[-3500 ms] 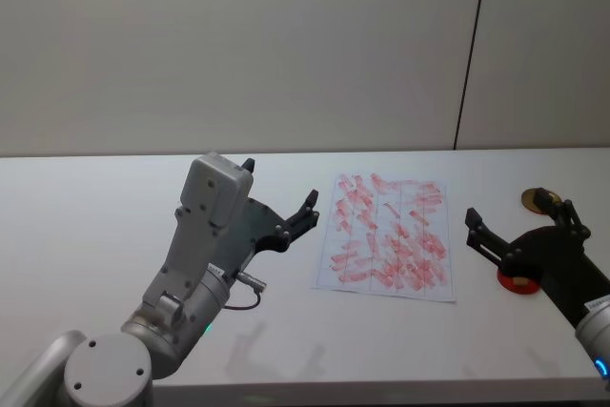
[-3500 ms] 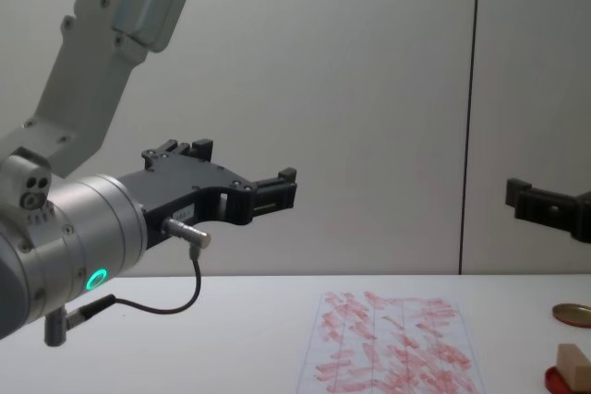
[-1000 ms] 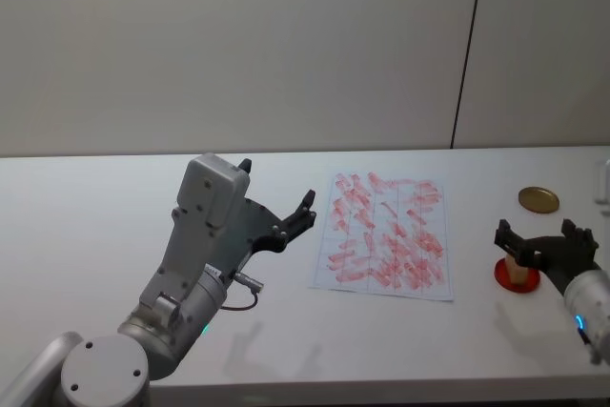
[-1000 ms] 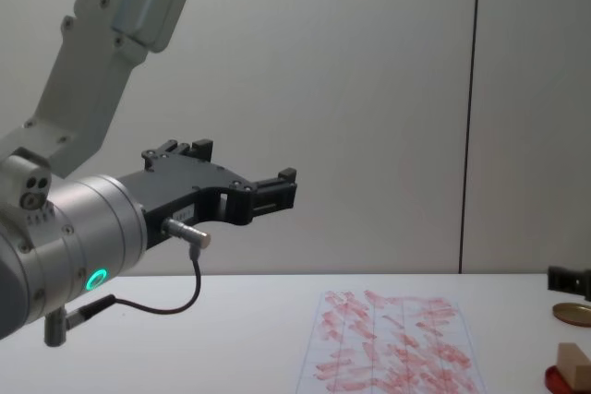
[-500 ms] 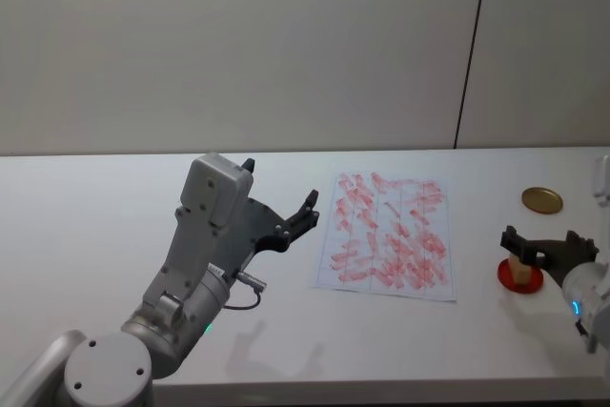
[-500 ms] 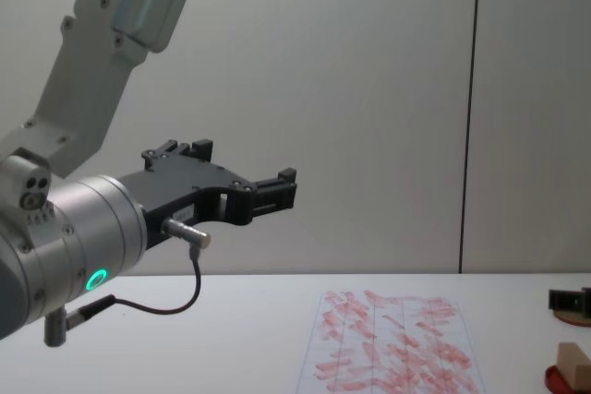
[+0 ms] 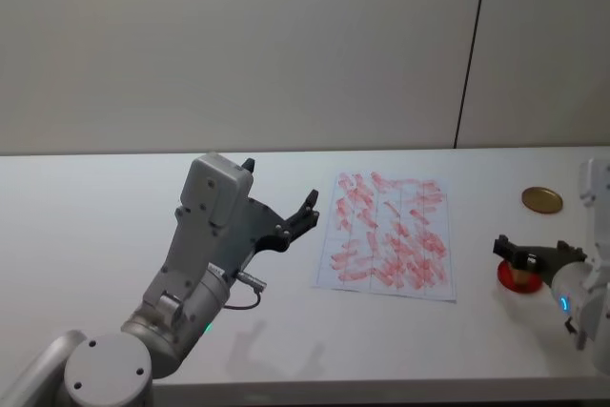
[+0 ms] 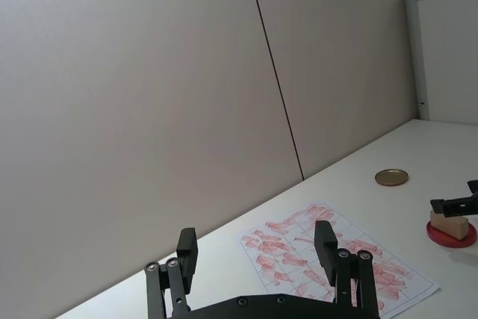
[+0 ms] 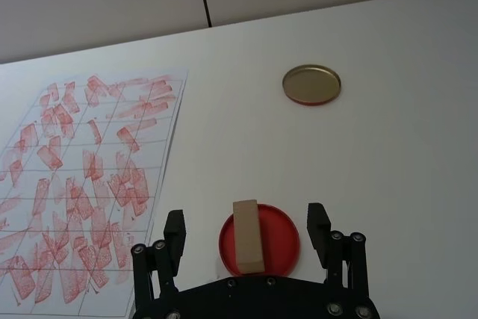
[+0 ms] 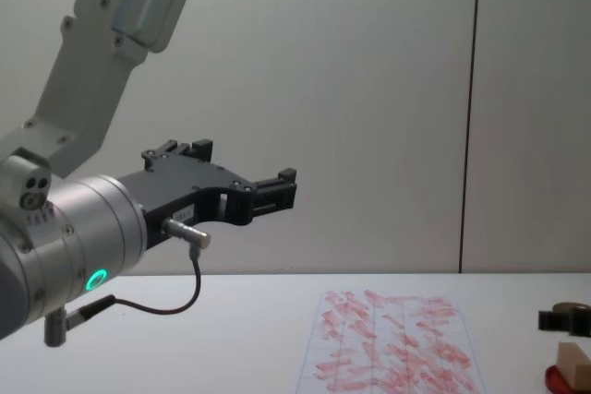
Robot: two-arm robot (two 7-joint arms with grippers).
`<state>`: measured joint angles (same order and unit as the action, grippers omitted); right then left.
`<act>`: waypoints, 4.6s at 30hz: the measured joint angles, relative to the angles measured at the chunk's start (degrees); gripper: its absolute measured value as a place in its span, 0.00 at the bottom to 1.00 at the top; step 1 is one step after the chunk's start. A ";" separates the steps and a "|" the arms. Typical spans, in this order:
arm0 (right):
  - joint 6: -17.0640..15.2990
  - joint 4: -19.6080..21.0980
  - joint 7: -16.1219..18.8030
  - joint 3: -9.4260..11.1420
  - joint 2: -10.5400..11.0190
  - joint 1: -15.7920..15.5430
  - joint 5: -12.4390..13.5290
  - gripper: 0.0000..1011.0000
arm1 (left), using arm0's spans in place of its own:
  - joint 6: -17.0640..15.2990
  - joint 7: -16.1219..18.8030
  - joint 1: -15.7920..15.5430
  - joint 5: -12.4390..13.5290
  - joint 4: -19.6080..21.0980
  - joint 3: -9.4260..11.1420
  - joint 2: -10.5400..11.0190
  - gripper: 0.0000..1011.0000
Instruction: Use the one hand to pick up the stamp and affix it onto the A4 paper.
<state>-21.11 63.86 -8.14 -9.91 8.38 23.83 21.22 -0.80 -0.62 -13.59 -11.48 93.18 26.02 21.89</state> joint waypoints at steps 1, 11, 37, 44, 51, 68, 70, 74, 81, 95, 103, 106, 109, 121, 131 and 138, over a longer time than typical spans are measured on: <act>0.00 -0.84 0.12 -0.03 -0.14 0.42 -0.10 0.99 | 0.00 0.00 0.00 0.00 0.00 0.00 0.00 0.98; 0.04 -6.04 0.96 -0.17 -1.02 3.14 -0.64 0.94 | 0.00 0.00 0.00 0.00 0.00 0.00 0.00 0.98; -2.44 -13.29 -0.06 -0.54 -2.50 7.38 -2.84 0.21 | 0.00 0.00 0.00 0.00 0.00 0.00 0.00 0.98; -3.42 -13.83 -1.62 -0.40 -2.72 7.76 -3.10 0.21 | 0.00 0.00 0.00 0.00 0.00 0.00 0.00 0.98; -3.98 -14.60 -2.61 0.10 -2.93 8.11 -2.22 0.22 | 0.00 0.00 0.00 0.00 0.00 0.00 0.00 0.98; -3.25 -16.13 -2.87 1.58 -3.28 8.70 1.10 0.21 | 0.00 0.00 0.00 0.00 0.00 0.00 0.00 0.98; -3.13 -15.33 -2.94 1.69 -3.25 8.44 1.14 0.22 | 0.00 0.00 0.00 0.00 0.00 0.00 0.00 0.98; -2.97 -13.03 -3.06 1.80 -3.16 7.87 1.06 0.22 | 0.00 0.00 0.00 0.00 0.00 0.00 0.00 0.98; -2.96 -6.79 -3.28 1.83 -2.92 6.51 0.06 0.21 | 0.00 0.00 0.00 0.00 0.00 0.00 0.00 0.98; -5.81 5.56 -1.12 -0.01 -3.19 3.83 -3.31 0.22 | 0.00 0.00 0.00 0.00 0.00 0.00 0.00 0.98; -7.89 7.52 2.27 -2.48 -4.55 3.32 -5.56 0.22 | 0.00 0.00 0.00 0.00 0.00 0.00 0.00 0.98; -8.49 7.01 3.55 -3.50 -5.24 3.38 -6.38 0.22 | 0.00 0.00 0.00 0.00 0.00 0.00 0.00 0.98; -8.87 5.68 4.66 -4.52 -6.05 3.76 -7.10 0.22 | 0.00 0.00 0.00 0.00 0.00 0.00 0.00 0.98; -8.42 -3.29 7.61 -7.08 -9.09 7.17 -9.40 0.22 | 0.00 0.00 0.00 0.00 0.00 0.00 0.00 0.98; -6.11 -13.33 8.64 -7.61 -11.27 11.66 -10.41 0.22 | 0.00 0.00 0.00 0.00 0.00 0.00 0.00 0.98; -3.54 -20.33 9.25 -7.55 -12.60 15.04 -10.68 0.22 | 0.00 0.00 0.00 0.00 0.00 0.00 0.00 0.98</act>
<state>-24.65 43.54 1.11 -17.46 -4.22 38.87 10.54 -0.79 -0.62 -13.59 -11.48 93.17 26.02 21.89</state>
